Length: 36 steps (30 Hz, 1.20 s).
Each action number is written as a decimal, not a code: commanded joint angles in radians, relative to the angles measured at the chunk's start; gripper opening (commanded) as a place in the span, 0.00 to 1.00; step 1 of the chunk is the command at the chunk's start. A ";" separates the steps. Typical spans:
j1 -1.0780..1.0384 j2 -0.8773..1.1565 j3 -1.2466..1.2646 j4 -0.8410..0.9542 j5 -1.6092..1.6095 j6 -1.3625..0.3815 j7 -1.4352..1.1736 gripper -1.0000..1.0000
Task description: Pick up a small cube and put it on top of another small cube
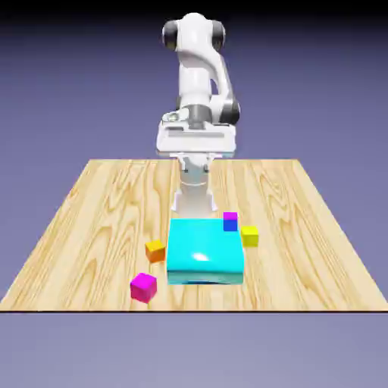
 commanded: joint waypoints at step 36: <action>-0.016 1.085 -0.539 0.480 0.636 -1.155 0.008 0.00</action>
